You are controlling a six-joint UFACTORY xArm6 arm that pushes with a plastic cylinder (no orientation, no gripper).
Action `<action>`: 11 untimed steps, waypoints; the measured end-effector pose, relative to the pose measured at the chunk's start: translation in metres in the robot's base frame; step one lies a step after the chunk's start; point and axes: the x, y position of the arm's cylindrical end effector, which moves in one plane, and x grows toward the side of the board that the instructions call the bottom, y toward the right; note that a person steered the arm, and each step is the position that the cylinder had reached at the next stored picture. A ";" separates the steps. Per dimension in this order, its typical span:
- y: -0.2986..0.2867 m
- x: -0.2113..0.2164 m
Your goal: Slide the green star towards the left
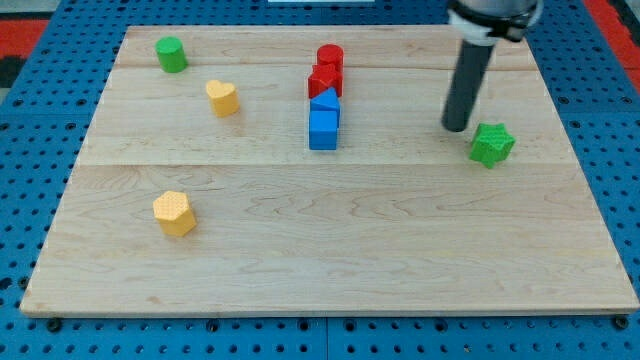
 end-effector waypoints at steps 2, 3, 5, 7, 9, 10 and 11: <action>0.061 0.051; -0.009 0.044; -0.063 0.023; -0.141 0.077; -0.175 0.098; -0.260 0.071; -0.288 0.073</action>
